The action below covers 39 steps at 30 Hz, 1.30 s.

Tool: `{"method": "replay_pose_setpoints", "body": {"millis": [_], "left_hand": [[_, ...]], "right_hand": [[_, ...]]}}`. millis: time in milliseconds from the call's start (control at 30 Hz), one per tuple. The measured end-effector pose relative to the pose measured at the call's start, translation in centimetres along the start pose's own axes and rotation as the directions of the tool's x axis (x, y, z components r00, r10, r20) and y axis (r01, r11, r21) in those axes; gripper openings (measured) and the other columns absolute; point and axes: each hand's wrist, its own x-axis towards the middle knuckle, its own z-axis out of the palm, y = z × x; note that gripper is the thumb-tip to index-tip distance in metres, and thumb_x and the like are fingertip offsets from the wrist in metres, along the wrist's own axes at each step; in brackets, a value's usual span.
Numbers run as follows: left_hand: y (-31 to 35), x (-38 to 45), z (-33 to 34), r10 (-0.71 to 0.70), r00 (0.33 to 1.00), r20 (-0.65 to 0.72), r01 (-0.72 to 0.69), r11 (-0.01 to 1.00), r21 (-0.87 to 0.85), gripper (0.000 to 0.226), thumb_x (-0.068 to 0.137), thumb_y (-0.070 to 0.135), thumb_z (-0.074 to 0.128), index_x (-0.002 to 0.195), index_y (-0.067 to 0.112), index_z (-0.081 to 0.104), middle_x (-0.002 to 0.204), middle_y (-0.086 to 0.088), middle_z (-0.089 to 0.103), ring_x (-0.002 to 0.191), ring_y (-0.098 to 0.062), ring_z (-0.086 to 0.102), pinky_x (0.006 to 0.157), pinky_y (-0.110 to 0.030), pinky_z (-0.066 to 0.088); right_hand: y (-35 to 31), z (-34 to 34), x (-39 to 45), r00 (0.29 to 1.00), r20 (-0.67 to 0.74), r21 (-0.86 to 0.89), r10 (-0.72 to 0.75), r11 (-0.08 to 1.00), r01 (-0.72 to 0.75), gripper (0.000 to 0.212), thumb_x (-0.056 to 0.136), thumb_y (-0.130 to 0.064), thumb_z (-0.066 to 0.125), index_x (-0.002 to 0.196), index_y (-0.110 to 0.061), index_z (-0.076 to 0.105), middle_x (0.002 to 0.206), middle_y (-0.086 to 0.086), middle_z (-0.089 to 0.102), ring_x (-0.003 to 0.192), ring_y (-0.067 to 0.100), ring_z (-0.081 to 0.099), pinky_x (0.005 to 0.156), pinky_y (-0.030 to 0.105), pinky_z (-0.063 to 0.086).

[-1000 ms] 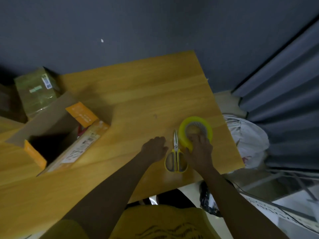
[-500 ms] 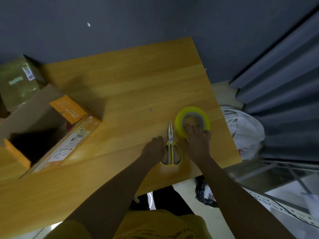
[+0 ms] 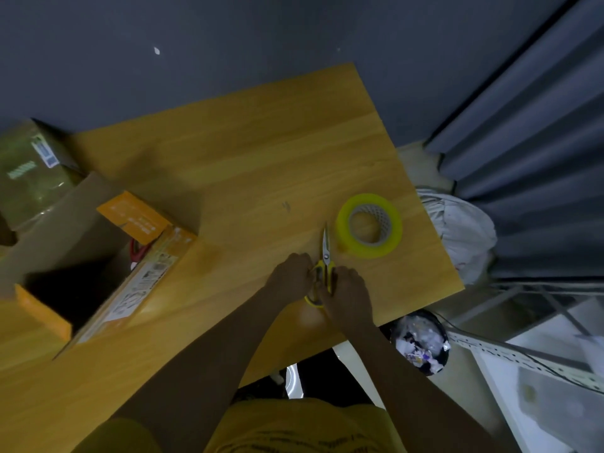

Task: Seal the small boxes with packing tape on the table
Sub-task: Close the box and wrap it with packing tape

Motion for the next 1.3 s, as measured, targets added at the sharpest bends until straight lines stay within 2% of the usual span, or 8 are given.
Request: {"method": "replay_pose_setpoints", "body": {"millis": [200,300,400,533,633,833,1067,1300], "left_hand": [[-0.7,-0.3,-0.7,0.088,0.994,-0.07,-0.09,0.995,-0.034,0.025,0.101,0.025,0.043,0.112,0.005,0.054,0.108,-0.016,0.052,0.102,-0.036,0.053,0.08,-0.037,0.041],[0.3,-0.1,-2.3,0.117,0.965,-0.236,-0.108,0.993,0.048,0.038,0.1,0.031,0.045,0.131,0.01,0.045,0.126,-0.013,0.043,0.119,-0.035,0.038,0.095,-0.041,0.035],[2.6,0.8,-4.3,0.17,0.953,-0.249,-0.143,0.982,0.123,0.043,0.098,0.032,0.049,0.137,0.015,0.044,0.142,-0.009,0.031,0.133,-0.031,0.021,0.106,-0.043,0.025],[4.5,2.8,-5.3,0.182,0.973,-0.144,-0.145,0.962,0.232,0.056,0.093,0.043,0.057,0.137,0.012,0.043,0.148,-0.009,0.024,0.139,-0.031,0.013,0.109,-0.048,0.019],[5.0,3.6,-5.4,0.263,0.952,-0.159,-0.237,0.958,0.163,0.075,0.088,0.04,0.066,0.148,0.02,0.027,0.152,-0.009,0.019,0.14,-0.032,0.015,0.109,-0.05,0.022],[4.9,5.0,-5.8,0.522,0.852,-0.027,-0.397,0.68,0.616,0.04,0.097,0.027,0.054,0.136,0.033,0.049,0.155,-0.005,0.02,0.142,-0.03,0.016,0.107,-0.046,0.027],[5.8,6.0,-6.4,0.521,0.854,0.008,-0.406,0.657,0.635,0.039,0.096,0.026,0.056,0.135,0.028,0.054,0.153,-0.007,0.022,0.142,-0.029,0.021,0.111,-0.042,0.026],[5.9,6.0,-6.2,0.483,0.875,-0.042,-0.405,0.775,0.485,0.036,0.095,0.022,0.059,0.131,0.023,0.058,0.148,-0.006,0.029,0.125,-0.026,0.042,0.091,-0.03,0.038]], "right_hand": [[-1.0,-0.1,-0.1,0.991,0.049,0.126,0.127,0.983,-0.133,0.033,0.092,-0.037,0.061,0.089,-0.005,0.055,0.08,0.01,0.056,0.08,0.032,0.059,0.065,0.034,0.04],[-1.3,-0.1,-0.4,0.989,0.047,0.133,0.141,0.98,-0.146,0.031,0.093,-0.035,0.059,0.096,-0.005,0.053,0.089,0.013,0.062,0.084,0.033,0.061,0.069,0.036,0.043],[-1.2,0.0,-0.4,0.991,0.036,0.031,0.126,0.991,-0.127,0.033,0.094,-0.036,0.056,0.102,-0.004,0.052,0.094,0.015,0.063,0.087,0.034,0.062,0.069,0.036,0.044],[-0.6,0.2,-0.5,0.979,-0.201,-0.219,-0.043,0.976,-0.002,0.032,0.085,-0.035,0.061,0.074,-0.005,0.056,0.058,0.01,0.057,0.047,0.029,0.057,0.043,0.026,0.027],[0.6,0.1,-0.1,0.941,-0.305,-0.334,-0.147,0.942,0.039,0.03,0.076,-0.035,0.063,0.064,-0.008,0.054,0.048,0.004,0.05,0.034,0.022,0.048,0.04,0.021,0.019],[2.2,0.4,0.2,0.868,-0.408,-0.385,-0.283,0.915,0.118,0.039,0.086,-0.034,0.04,0.068,-0.006,0.06,0.056,0.006,0.055,0.039,0.023,0.05,0.04,0.022,0.032],[3.9,0.2,0.5,0.77,-0.436,-0.543,-0.466,0.818,0.189,0.029,0.087,-0.03,0.055,0.075,-0.005,0.065,0.059,0.006,0.057,0.043,0.023,0.051,0.045,0.024,0.035],[5.2,0.5,0.3,0.724,-0.417,-0.635,-0.55,0.746,0.201,0.036,0.094,-0.032,0.046,0.086,-0.006,0.068,0.069,0.005,0.062,0.052,0.021,0.056,0.05,0.028,0.041]]}}
